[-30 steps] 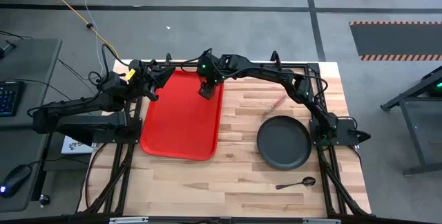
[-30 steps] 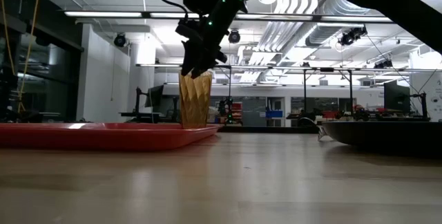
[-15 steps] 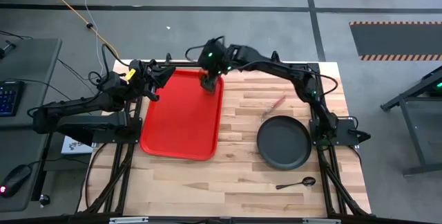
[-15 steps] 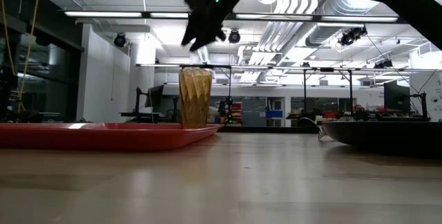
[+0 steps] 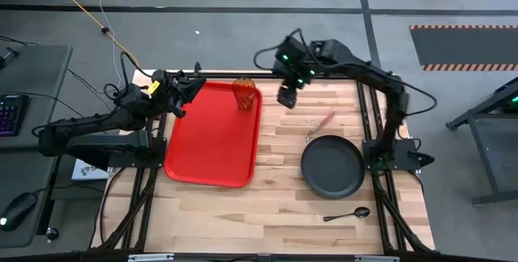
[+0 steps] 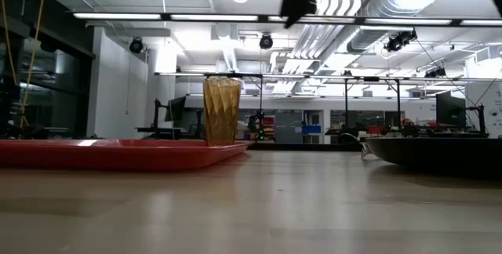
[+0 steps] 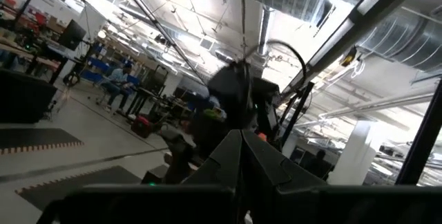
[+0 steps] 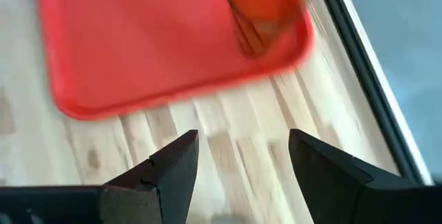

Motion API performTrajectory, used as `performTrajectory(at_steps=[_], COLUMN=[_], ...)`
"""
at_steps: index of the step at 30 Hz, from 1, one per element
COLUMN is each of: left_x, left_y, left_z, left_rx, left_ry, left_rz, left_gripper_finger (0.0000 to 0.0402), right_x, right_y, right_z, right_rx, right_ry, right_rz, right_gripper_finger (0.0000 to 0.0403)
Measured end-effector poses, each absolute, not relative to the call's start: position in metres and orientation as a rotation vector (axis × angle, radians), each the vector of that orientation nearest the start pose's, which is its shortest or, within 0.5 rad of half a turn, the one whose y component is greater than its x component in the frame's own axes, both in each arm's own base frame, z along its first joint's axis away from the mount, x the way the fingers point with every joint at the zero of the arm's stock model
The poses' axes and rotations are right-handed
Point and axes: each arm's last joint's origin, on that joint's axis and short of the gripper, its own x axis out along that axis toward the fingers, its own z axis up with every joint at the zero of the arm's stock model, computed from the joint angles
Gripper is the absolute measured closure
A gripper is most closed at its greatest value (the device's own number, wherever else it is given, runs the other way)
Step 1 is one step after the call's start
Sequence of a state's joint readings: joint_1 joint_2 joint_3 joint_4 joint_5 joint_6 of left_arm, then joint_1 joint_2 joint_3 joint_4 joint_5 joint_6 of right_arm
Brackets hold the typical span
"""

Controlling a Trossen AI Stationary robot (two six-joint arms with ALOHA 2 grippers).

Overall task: Pick and place plate/cup/fork/spoon on tray
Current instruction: Put the black plate on the red tray to the top left of the brown cup

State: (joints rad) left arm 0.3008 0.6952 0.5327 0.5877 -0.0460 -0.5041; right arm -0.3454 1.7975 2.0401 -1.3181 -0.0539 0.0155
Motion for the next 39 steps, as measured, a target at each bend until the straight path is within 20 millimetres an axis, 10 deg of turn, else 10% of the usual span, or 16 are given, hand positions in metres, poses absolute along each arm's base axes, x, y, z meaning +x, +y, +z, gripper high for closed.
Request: performTrajectory(at_steps=[13, 21, 39], left_x=[0.151, 0.151, 0.151], left_y=[0.048, 0.048, 0.048], left_z=[0.328, 0.328, 0.328], left_rx=[-0.437, -0.44, -0.453], left_ry=[-0.455, -0.454, -0.455], left_rz=[0.24, 0.241, 0.238], left_gripper_finger=[0.0398, 0.0398, 0.0398], right_x=[0.187, 0.143, 0.138], right_y=[-0.068, -0.051, -0.05], right_z=[0.268, 0.206, 0.181], right_rx=[0.975, 1.308, 0.728], right_ry=[0.896, 0.831, 1.238], right_rz=[-0.882, -1.098, -0.697], right_gripper_finger=[0.0185, 0.0185, 0.0185])
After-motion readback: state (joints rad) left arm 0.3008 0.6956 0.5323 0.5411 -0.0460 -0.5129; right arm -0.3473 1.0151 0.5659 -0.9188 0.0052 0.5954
